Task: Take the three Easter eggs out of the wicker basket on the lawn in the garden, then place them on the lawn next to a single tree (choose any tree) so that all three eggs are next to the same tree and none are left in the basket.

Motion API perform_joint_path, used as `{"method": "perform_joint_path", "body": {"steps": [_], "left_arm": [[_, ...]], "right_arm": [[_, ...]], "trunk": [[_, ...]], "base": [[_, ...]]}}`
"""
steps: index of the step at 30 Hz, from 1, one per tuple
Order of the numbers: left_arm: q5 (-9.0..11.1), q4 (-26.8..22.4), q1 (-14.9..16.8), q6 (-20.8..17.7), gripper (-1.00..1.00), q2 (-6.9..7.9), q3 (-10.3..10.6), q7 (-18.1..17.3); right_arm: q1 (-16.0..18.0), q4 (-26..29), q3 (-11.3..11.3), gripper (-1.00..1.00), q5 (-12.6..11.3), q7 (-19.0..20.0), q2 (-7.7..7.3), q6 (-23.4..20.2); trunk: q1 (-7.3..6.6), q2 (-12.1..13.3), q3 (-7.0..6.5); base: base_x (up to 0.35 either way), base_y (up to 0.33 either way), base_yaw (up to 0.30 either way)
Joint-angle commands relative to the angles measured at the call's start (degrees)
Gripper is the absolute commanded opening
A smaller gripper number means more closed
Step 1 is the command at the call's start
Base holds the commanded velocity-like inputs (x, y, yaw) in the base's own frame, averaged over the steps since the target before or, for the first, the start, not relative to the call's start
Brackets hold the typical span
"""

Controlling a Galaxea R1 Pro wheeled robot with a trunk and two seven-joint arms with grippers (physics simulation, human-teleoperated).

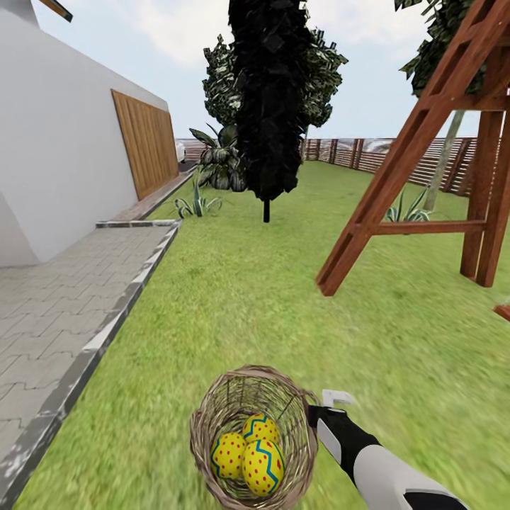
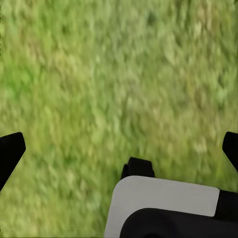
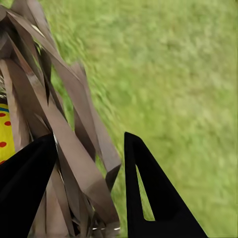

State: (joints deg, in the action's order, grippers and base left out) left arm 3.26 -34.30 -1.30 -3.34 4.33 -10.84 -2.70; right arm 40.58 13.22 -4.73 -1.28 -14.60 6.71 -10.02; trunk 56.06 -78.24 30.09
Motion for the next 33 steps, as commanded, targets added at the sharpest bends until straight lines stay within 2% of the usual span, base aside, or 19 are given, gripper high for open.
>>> {"method": "perform_joint_path", "body": {"steps": [1, 33], "left_arm": [[0.3, -0.2, 0.0, -0.3, 1.00, 0.00, -0.1, -0.3], [0.3, -0.2, 0.0, -0.3, 1.00, 0.01, -0.1, -0.3]], "right_arm": [[0.0, 0.1, -0.5, -1.00, -0.3, 0.0, 0.06, -0.2], [-0.3, 0.1, -0.5, -1.00, -0.3, 0.0, 0.06, -0.2]], "trunk": [[0.04, 0.0, 0.04], [0.04, 0.0, 0.04]], "base": [[0.331, 0.134, 0.000], [0.331, 0.144, 0.000]]}}
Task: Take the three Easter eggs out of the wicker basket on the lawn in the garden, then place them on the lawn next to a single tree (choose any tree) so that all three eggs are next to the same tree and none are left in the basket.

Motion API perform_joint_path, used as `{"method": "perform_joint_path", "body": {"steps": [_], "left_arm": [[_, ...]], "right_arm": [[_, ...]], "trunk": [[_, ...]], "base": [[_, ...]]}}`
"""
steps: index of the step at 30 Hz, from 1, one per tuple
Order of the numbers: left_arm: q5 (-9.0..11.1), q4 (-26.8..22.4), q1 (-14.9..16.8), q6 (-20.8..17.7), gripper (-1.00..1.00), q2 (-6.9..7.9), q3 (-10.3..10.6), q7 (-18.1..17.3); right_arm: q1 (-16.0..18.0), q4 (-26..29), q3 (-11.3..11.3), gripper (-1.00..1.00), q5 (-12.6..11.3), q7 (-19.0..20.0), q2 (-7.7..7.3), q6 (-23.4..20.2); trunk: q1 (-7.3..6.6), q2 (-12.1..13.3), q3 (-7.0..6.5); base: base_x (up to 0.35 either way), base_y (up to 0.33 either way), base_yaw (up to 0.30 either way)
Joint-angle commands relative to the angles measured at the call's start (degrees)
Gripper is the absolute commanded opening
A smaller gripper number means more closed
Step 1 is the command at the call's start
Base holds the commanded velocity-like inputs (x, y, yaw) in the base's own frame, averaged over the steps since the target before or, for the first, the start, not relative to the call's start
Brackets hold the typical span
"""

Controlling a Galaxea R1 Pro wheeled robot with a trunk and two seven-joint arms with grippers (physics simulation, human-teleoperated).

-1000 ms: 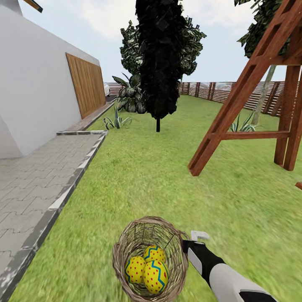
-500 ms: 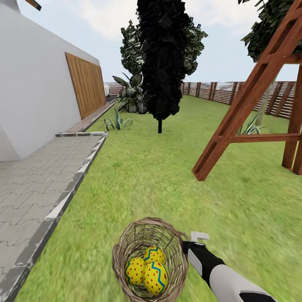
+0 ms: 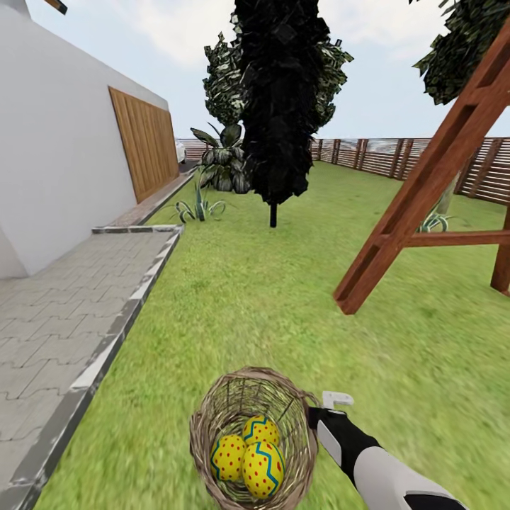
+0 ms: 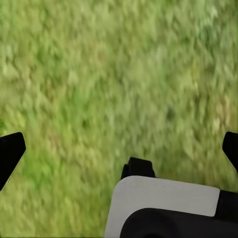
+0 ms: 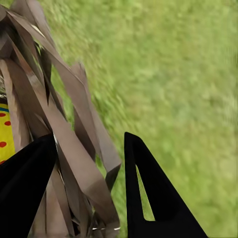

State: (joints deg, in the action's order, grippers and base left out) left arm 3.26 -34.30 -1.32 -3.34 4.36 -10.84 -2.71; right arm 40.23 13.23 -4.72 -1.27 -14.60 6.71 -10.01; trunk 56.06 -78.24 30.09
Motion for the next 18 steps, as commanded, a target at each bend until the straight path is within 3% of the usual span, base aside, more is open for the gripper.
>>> {"method": "perform_joint_path", "body": {"steps": [1, 18], "left_arm": [[0.3, -0.2, 0.0, -0.4, 1.00, -0.03, -0.1, -0.3], [0.4, -0.2, 0.0, -0.4, 1.00, -0.03, -0.1, -0.3]], "right_arm": [[0.0, 0.1, -0.5, -1.00, -0.3, 0.0, 0.06, -0.2], [0.0, 0.1, -0.5, -1.00, -0.3, 0.0, 0.06, -0.2]], "trunk": [[0.04, 0.0, 0.05], [0.04, 0.0, 0.05]], "base": [[0.331, 0.144, 0.000], [0.331, 0.144, 0.000]]}}
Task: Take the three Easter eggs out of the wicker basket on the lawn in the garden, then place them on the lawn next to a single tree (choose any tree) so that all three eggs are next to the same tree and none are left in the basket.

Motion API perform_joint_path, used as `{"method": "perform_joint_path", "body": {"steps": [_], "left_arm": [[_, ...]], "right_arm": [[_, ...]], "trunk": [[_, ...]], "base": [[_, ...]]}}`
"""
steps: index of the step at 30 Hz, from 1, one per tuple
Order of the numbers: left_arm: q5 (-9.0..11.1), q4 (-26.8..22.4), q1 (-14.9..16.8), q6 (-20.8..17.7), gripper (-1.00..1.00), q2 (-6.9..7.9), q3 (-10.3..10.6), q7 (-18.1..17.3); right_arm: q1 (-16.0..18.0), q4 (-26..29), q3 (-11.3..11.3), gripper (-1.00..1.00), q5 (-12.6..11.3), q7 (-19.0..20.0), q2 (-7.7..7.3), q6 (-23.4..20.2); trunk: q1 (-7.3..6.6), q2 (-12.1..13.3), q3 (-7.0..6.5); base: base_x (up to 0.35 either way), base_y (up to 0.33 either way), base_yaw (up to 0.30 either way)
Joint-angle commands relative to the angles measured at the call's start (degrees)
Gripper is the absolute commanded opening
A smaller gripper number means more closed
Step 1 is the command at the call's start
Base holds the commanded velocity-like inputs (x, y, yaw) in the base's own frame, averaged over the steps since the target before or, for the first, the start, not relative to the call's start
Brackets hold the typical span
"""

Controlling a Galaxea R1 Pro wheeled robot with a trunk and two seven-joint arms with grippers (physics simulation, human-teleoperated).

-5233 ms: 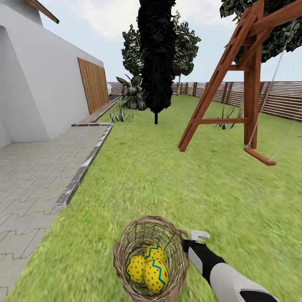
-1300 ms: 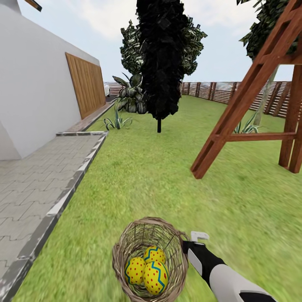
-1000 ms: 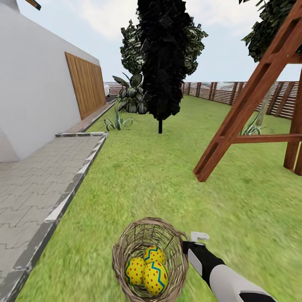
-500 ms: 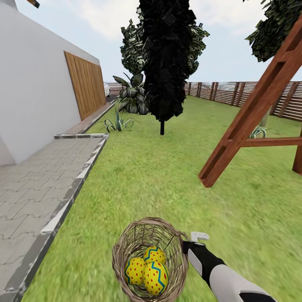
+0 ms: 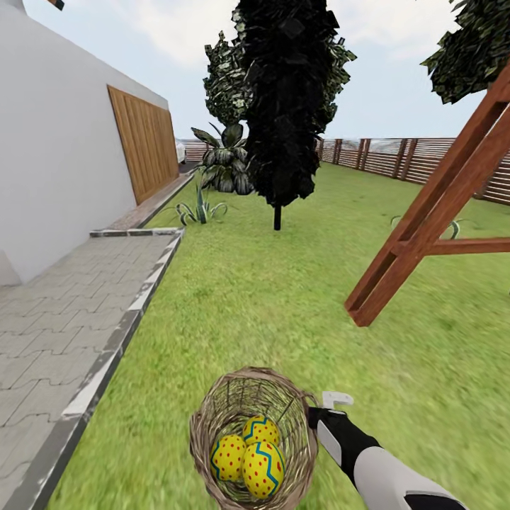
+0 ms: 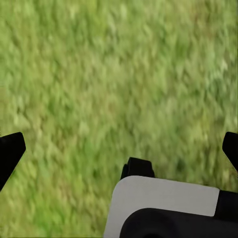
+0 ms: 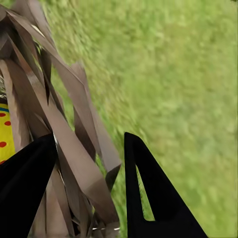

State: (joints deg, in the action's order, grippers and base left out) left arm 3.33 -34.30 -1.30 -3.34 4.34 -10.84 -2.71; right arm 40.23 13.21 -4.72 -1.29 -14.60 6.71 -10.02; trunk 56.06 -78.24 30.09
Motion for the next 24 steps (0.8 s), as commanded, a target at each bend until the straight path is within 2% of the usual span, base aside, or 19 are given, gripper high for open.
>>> {"method": "perform_joint_path", "body": {"steps": [1, 24], "left_arm": [[0.4, -0.2, -0.1, -0.3, 1.00, 0.01, -0.1, -0.3], [0.2, -0.1, 0.0, -0.3, 1.00, -0.03, -0.1, -0.3]], "right_arm": [[0.0, 0.1, -0.6, -1.00, -0.3, 0.0, 0.06, -0.2], [0.0, 0.1, -0.6, -1.00, -0.3, 0.0, 0.06, -0.2]], "trunk": [[0.04, 0.0, 0.04], [0.04, 0.0, 0.04]], "base": [[0.331, 0.144, 0.000], [0.331, 0.144, -0.034]]}}
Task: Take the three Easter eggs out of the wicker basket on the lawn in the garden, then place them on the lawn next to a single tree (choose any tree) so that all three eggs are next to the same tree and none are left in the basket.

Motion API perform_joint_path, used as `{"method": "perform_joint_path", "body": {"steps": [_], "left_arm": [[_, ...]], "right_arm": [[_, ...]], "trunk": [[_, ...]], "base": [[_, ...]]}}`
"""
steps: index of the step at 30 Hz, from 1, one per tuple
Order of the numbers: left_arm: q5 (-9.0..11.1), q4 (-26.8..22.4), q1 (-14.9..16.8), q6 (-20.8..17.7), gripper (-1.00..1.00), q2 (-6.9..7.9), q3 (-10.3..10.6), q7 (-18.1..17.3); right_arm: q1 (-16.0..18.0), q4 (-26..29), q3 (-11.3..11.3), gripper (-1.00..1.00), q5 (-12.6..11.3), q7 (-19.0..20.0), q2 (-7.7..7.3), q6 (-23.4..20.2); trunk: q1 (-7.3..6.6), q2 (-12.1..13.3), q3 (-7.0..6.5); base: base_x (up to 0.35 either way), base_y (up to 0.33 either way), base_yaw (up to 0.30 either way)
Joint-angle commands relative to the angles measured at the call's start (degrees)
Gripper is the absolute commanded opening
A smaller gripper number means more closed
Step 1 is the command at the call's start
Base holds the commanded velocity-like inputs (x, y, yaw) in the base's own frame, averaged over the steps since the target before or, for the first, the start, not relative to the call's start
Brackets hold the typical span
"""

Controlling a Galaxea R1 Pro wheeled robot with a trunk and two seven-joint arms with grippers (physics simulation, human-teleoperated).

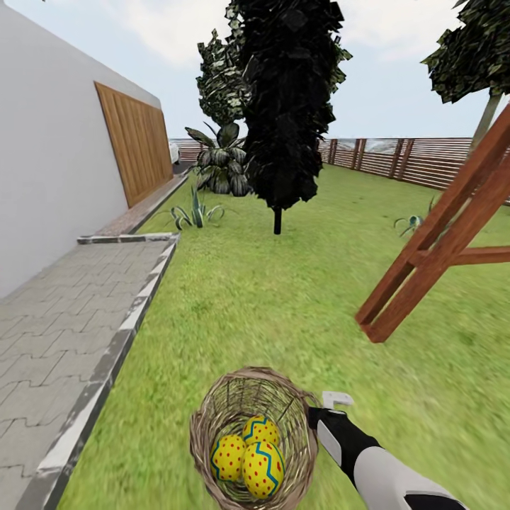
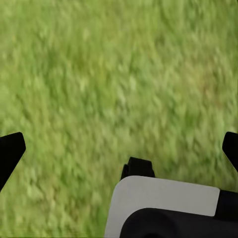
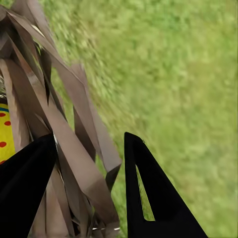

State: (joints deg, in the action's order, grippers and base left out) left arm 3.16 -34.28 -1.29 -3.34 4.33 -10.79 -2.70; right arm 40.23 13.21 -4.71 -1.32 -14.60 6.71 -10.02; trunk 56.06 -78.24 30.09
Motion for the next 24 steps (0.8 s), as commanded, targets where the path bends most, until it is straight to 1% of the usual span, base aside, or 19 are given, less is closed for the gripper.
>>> {"method": "perform_joint_path", "body": {"steps": [1, 12, 20, 24], "left_arm": [[0.3, -0.2, 0.0, -0.3, 1.00, -0.02, -0.1, -0.3], [0.4, -0.2, 0.0, -0.3, 1.00, -0.02, -0.1, -0.3], [0.4, -0.2, 0.0, -0.3, 1.00, -0.02, -0.1, -0.2], [0.4, -0.2, 0.0, -0.3, 1.00, -0.01, -0.1, -0.2]], "right_arm": [[0.0, 0.2, -0.6, -1.00, -0.3, 0.0, 0.06, -0.2], [0.0, 0.2, -0.6, -1.00, -0.3, 0.0, 0.06, -0.2], [0.0, 0.2, -0.6, -1.00, -0.3, 0.0, 0.06, -0.2], [0.0, 0.2, -0.6, -1.00, -0.3, 0.0, 0.06, -0.2]], "trunk": [[0.04, 0.0, 0.04], [0.04, 0.0, -0.18], [0.04, 0.0, -0.21], [0.04, 0.0, -0.28]], "base": [[0.331, 0.144, -0.085], [0.331, 0.144, -0.233], [0.331, 0.144, -0.061], [0.331, 0.144, -0.193]]}}
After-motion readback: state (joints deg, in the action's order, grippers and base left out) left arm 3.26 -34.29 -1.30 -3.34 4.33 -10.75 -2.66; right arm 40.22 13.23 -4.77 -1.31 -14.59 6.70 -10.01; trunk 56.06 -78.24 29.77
